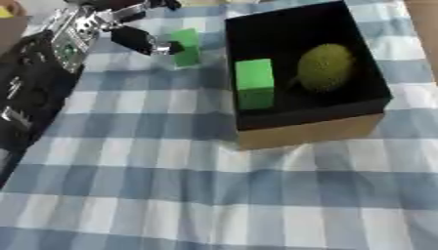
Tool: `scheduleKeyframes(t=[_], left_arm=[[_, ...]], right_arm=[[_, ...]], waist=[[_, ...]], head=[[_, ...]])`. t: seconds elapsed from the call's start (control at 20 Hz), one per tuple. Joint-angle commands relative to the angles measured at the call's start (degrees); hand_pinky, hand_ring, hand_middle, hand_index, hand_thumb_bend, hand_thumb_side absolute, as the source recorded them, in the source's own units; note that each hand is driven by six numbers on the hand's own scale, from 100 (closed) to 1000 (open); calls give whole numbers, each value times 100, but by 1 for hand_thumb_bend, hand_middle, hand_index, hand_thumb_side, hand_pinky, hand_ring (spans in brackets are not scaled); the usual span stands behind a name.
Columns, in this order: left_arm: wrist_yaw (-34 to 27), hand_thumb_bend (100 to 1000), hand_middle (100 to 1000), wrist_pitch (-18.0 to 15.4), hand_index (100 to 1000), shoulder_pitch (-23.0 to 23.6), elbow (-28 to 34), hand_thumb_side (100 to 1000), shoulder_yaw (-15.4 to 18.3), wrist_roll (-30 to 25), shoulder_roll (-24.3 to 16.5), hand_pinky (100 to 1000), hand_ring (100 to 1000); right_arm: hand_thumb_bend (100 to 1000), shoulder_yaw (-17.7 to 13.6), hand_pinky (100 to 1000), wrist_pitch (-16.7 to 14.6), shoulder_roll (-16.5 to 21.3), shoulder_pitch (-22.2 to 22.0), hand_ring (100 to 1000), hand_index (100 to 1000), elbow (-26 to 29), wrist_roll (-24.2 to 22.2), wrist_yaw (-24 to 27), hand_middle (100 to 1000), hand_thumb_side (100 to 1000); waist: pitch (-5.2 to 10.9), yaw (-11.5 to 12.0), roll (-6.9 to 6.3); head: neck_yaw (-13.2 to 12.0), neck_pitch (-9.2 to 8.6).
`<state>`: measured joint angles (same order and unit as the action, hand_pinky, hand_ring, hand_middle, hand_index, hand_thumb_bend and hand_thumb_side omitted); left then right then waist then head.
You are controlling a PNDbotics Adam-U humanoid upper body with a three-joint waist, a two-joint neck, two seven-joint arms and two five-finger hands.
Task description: Pick up objects on the table and place them in the box.
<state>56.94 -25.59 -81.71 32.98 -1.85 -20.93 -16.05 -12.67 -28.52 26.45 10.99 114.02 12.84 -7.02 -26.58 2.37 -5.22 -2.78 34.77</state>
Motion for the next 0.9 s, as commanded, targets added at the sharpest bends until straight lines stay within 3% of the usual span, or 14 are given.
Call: scheduleKeyframes(t=[0.05, 0.9], left_arm=[[-33, 557, 864, -17, 962, -166, 44, 744, 43, -134, -186, 941, 953], [-40, 528, 847, 129, 960, -153, 1, 770, 81, -300, -123, 933, 945]], right_arm=[[100, -39, 944, 8, 65, 40, 1000, 916, 57, 20, -50, 408, 470], [100, -2, 947, 67, -8, 128, 1000, 918, 57, -70, -80, 396, 470]], waist=[[34, -8, -47], [-124, -65, -53]], head=[[-17, -79], [-133, -168]])
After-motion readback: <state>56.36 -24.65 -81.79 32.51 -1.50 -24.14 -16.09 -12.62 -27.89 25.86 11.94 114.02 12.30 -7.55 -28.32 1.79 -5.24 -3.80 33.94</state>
